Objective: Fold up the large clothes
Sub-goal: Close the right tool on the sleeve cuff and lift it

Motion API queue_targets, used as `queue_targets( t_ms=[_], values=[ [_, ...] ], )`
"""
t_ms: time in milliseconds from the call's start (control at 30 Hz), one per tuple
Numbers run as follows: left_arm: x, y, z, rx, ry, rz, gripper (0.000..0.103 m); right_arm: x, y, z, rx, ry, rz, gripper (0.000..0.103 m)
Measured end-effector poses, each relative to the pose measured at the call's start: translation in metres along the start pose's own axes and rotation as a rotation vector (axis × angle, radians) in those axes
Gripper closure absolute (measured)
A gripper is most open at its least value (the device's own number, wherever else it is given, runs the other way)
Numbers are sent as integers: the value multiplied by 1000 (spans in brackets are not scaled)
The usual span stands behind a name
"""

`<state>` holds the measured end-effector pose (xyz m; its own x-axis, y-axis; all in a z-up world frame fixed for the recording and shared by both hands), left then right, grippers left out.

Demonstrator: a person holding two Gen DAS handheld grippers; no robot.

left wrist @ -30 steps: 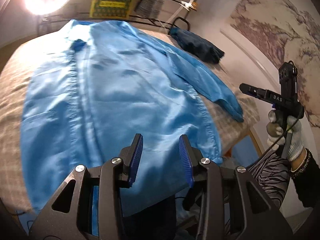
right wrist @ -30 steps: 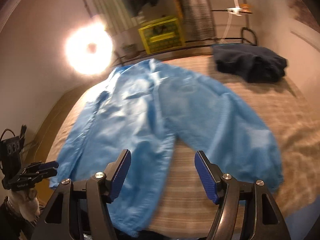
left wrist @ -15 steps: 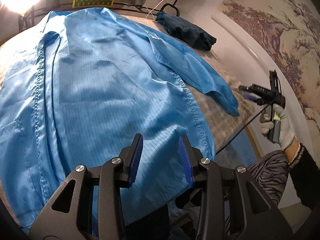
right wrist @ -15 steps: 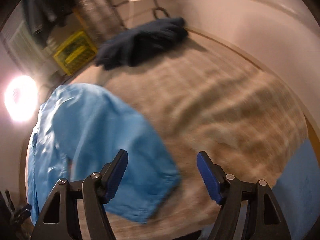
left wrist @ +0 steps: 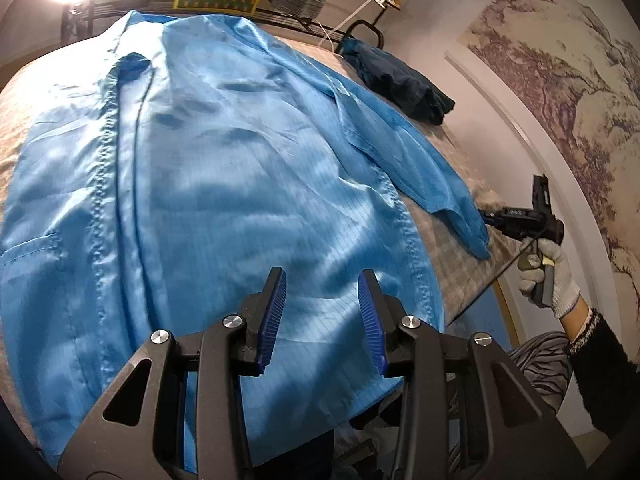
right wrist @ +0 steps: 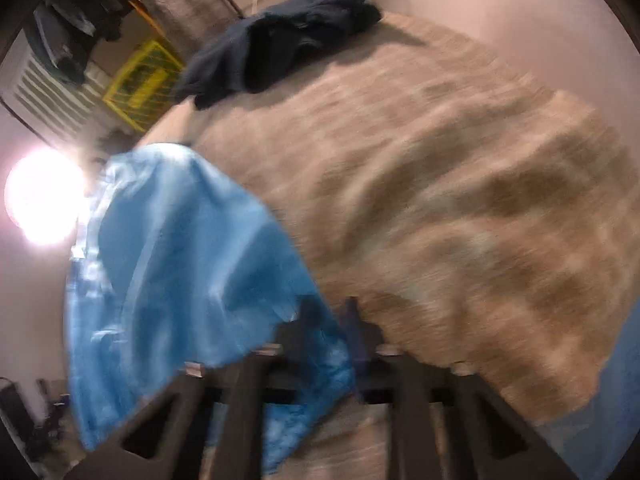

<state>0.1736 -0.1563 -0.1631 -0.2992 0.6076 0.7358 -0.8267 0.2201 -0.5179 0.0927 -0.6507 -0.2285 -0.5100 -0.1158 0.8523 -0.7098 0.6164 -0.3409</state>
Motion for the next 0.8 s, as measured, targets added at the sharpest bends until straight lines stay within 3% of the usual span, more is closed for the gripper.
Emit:
queue_targets(
  t_ms=[33,200,367,500,567,800],
  values=[
    [1,-1,-2,6,-1,5,66,3,0,-4,7,-3,10,103],
    [10,-7,-10,42,0,40,66,36,3,-43,69,-79,100,103],
    [19,-12,-19,73,-2,68,66,80,18,-119,229,-194,204,103],
    [28,-13,-27,101,-9,90,66,95,45,-184,366,-294,229,103],
    [34,-13,-33,115,-13,100,66,94,62,-212,400,-372,196,103],
    [54,-15,-55,186,-27,149,66,68,147,-309,683,-463,61,103]
  ],
)
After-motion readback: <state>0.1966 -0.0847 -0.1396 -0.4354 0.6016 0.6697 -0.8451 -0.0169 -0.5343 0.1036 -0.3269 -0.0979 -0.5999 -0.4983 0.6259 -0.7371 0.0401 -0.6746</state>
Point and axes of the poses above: each gripper's, at about its wrist camera, not at the fingertips, and x roughly against the way its jaws point, z to its right, y to its underside, the point moved 5 cm from there along -x, roughly the way its jaws point, and after that the axes turned 3 degrees about -x, right-handed, at the moved point
